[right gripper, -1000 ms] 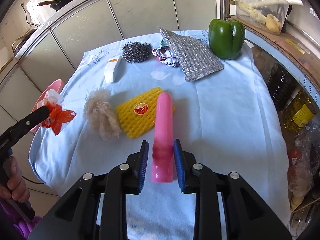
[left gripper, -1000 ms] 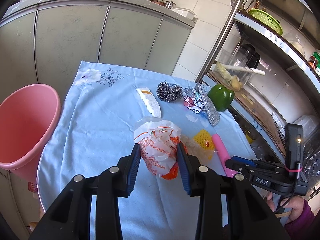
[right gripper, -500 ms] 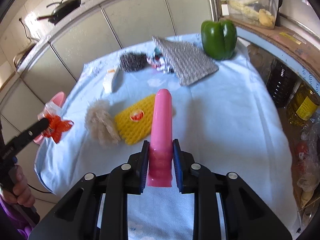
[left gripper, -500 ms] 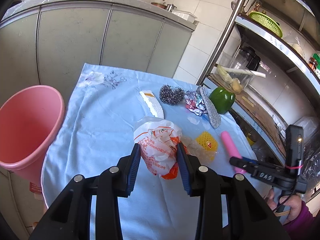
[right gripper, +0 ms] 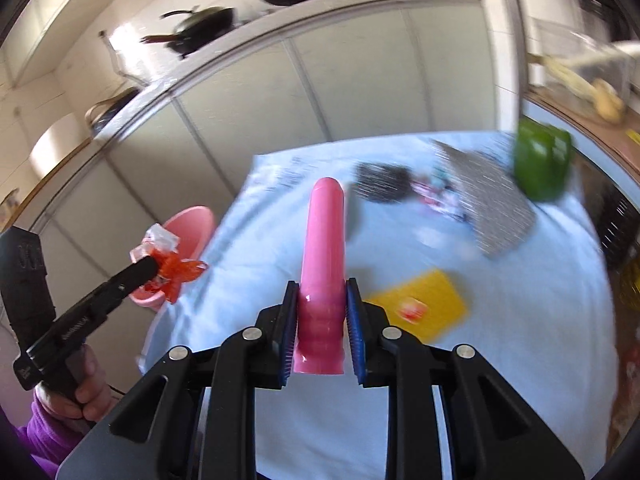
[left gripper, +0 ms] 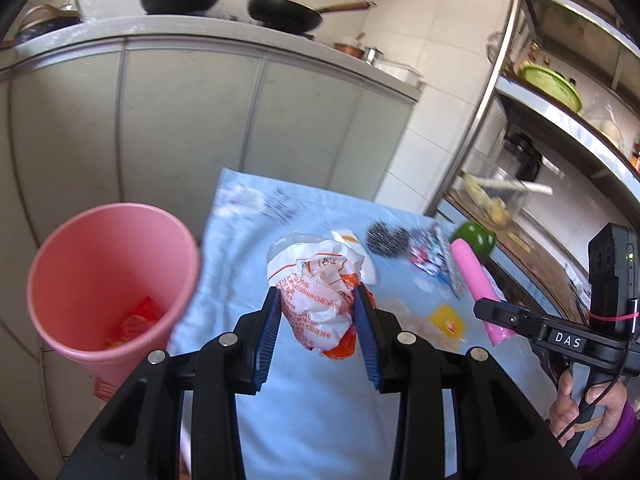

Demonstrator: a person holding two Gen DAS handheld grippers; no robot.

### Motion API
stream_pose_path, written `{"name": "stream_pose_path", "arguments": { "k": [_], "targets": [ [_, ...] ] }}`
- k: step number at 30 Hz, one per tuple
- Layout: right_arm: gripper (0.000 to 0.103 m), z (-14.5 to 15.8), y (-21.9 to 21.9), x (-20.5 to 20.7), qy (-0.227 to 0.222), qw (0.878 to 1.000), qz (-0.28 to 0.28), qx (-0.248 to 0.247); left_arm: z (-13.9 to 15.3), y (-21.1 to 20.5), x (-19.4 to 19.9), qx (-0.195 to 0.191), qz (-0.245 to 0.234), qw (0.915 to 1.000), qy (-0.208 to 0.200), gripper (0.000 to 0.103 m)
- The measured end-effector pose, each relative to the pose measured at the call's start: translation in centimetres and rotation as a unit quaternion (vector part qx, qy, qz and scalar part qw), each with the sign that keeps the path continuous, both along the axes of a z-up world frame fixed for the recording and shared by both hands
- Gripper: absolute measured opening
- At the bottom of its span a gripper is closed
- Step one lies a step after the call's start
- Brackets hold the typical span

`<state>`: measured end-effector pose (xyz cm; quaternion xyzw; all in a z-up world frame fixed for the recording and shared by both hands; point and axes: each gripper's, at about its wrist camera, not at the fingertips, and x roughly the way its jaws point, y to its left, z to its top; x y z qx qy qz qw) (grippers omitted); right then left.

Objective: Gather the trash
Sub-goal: 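Carry the white bag with the left tool while the right tool carries the pink tube over the bin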

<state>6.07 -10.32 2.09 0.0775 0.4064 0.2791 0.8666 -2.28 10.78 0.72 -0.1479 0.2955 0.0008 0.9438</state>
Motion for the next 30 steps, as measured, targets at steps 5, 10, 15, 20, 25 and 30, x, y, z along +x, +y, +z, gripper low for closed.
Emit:
{"name": "stream_pose_path", "arguments": {
  "k": [5, 10, 15, 20, 25, 30],
  "targets": [
    [0.024, 1.1, 5.5, 1.2, -0.008, 0.998, 0.059, 0.015, 0.6, 3.7, -1.4, 0.008, 0.053, 0.9986, -0.004, 0.036],
    [0.024, 1.4, 11.4, 2.4, 0.0, 0.993, 0.118, 0.019, 0.4, 7.7, -2.6, 0.009, 0.105, 0.9945, -0.003, 0.036],
    [0.024, 1.0, 16.7, 3.5, 0.016, 0.986, 0.165, 0.022, -0.6, 11.0, -3.2, 0.011, 0.143, 0.9896, 0.012, 0.036],
    [0.024, 0.1, 22.2, 4.2, 0.032, 0.979, 0.202, 0.019, -2.6, 13.6, -2.9, 0.007, 0.172, 0.9842, 0.04, 0.036],
    [0.024, -1.5, 26.4, 4.8, 0.048, 0.974, 0.223, 0.006, -4.5, 14.8, -2.1, 0.009, 0.18, 0.9811, 0.07, 0.036],
    [0.024, -3.6, 29.0, 5.2, 0.063, 0.971, 0.229, -0.018, -5.8, 14.4, -0.8, 0.018, 0.173, 0.9806, 0.091, 0.036]
  ]
}}
